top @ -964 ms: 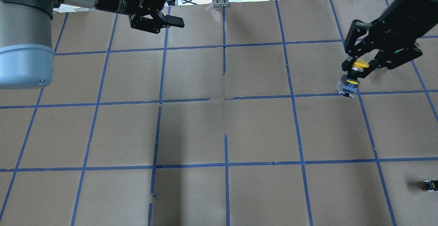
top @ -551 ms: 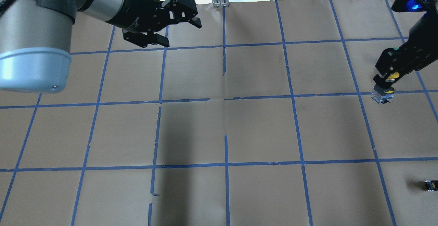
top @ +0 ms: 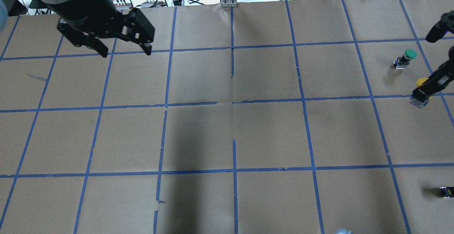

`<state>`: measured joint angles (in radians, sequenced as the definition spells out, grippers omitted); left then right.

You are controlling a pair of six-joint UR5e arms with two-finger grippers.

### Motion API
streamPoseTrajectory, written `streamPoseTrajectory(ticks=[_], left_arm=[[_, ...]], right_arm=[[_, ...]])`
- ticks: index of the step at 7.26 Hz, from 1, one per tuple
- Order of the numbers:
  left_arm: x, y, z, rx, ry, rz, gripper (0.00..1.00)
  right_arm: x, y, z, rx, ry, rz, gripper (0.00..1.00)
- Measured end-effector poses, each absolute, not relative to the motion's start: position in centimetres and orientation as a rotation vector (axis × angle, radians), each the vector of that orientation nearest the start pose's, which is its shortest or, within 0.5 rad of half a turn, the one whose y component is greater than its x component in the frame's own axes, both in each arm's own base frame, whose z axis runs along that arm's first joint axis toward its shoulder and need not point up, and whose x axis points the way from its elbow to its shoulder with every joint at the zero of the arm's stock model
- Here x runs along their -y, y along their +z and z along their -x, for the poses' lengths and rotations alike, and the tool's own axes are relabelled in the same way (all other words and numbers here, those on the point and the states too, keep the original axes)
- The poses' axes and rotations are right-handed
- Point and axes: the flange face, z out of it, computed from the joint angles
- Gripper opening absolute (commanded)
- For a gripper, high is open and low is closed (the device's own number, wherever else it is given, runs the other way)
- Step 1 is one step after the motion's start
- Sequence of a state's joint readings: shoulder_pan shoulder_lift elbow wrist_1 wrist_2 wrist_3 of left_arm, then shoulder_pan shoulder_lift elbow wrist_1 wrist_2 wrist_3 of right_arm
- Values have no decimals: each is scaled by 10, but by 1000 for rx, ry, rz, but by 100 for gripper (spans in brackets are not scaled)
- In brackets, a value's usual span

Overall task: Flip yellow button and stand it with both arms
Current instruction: 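Lower the button upright with the right gripper while the left arm withdraws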

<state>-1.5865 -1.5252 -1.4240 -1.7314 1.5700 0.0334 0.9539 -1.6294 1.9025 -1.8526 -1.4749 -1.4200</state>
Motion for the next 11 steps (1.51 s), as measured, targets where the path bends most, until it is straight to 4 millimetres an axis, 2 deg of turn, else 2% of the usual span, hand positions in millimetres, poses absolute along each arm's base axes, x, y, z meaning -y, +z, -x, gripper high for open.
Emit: streamPoseTrajectory(ticks=[1, 2, 4, 6, 8, 11], left_arm=[[466, 563, 122, -3117, 4, -66, 100], [464, 552, 113, -3110, 41, -56, 100], [475, 530, 108, -3117, -9, -45, 100], [478, 520, 111, -3138, -34, -38, 100], [476, 512, 110, -3135, -21, -50, 100], [476, 510, 110, -3133, -15, -31, 100]], right_arm=[[445, 369, 164, -2783, -188, 1359, 8], [441, 355, 179, -2699, -233, 1484, 8], [438, 317, 218, -2530, -294, 1624, 8], [430, 285, 253, -2437, -335, 1659, 9], [427, 265, 270, -2385, -333, 1674, 8], [430, 242, 278, -2225, -359, 1843, 10]])
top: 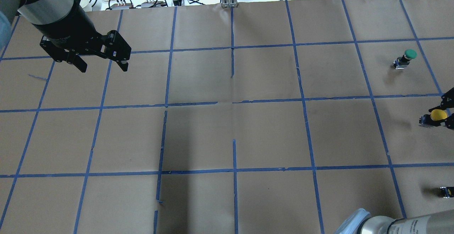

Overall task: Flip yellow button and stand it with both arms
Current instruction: 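Lower the button upright with the right gripper while the left arm withdraws, then open the right gripper to release the standing yellow button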

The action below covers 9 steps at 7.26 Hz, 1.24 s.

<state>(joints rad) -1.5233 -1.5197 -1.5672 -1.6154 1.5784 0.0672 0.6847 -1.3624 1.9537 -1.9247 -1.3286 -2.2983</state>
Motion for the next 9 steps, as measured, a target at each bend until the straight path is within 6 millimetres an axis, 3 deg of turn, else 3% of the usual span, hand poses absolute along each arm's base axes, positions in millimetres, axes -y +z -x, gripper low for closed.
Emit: streamPoseTrajectory(ticks=[1, 3, 6, 9], left_arm=[[477, 509, 110, -3135, -12, -30, 100], [479, 508, 110, -3132, -10, -28, 100], [480, 508, 109, -3129, -13, -14, 100], [483, 511, 109, -3128, -33, 17, 100]], right_arm=[[431, 232, 280, -2195, -361, 1849, 12], [434, 220, 283, -2175, -360, 1843, 34], [436, 221, 288, -2177, -348, 1845, 71], [436, 221, 288, -2184, -344, 1831, 78]])
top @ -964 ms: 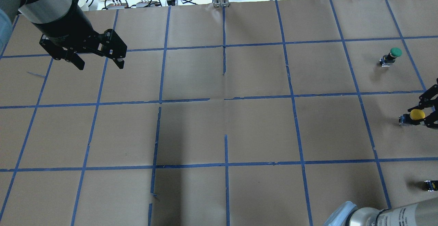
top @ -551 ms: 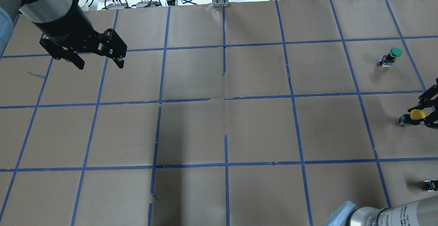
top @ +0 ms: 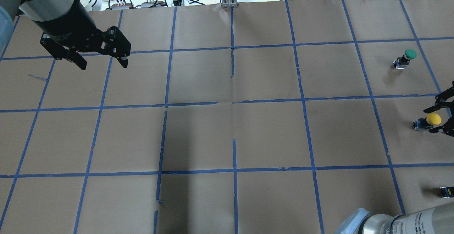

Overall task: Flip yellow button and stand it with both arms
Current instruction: 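Open the right gripper to release the standing yellow button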

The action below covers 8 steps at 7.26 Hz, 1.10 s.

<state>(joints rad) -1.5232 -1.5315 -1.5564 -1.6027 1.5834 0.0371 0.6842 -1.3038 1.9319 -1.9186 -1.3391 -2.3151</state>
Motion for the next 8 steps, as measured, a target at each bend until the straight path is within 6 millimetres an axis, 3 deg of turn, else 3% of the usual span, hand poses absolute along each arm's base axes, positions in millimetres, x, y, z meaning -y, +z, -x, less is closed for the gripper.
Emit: streamPoseTrajectory(ticks=[2, 3, 4, 5, 6, 8], left_arm=[[483, 511, 109, -3128, -37, 19, 100], [483, 512, 109, -3128, -40, 19, 100], [484, 513, 109, -3128, -43, 19, 100], [484, 514, 109, -3128, -47, 19, 100], [484, 515, 109, -3127, -51, 19, 100], [484, 515, 110, -3133, -50, 17, 100]], right_arm=[[437, 231, 288, -2302, -315, 1689, 84], [439, 246, 288, -2401, -291, 1573, 87], [441, 268, 286, -2485, -269, 1474, 96], [442, 293, 279, -2563, -250, 1357, 99], [444, 323, 262, -2647, -224, 1228, 99], [446, 384, 190, -2842, -80, 978, 99]])
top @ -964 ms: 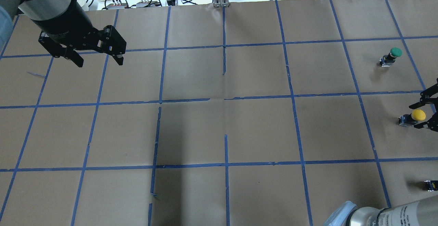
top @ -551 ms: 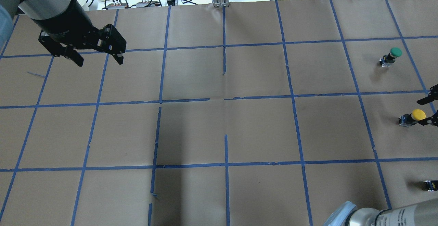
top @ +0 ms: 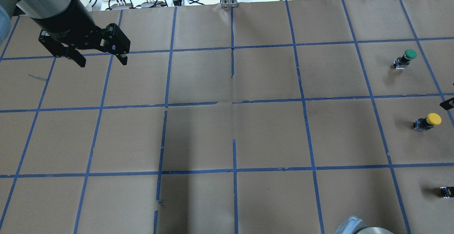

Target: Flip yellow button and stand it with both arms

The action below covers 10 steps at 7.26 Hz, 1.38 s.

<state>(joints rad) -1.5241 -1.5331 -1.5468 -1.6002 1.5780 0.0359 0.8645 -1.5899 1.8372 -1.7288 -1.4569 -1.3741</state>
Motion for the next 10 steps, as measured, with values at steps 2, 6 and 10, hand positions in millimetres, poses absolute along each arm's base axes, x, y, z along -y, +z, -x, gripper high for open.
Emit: streamPoseTrajectory(ticks=[2, 6, 10], left_arm=[[482, 517, 111, -3134, -55, -1, 100], [483, 519, 111, -3130, -61, -7, 100], [485, 518, 111, -3129, -69, -5, 100]], right_arm=[[428, 428, 119, -2958, -7, 653, 100], [400, 462, 7, -3034, 102, 68, 100], [396, 472, -97, -3069, 56, -89, 100]])
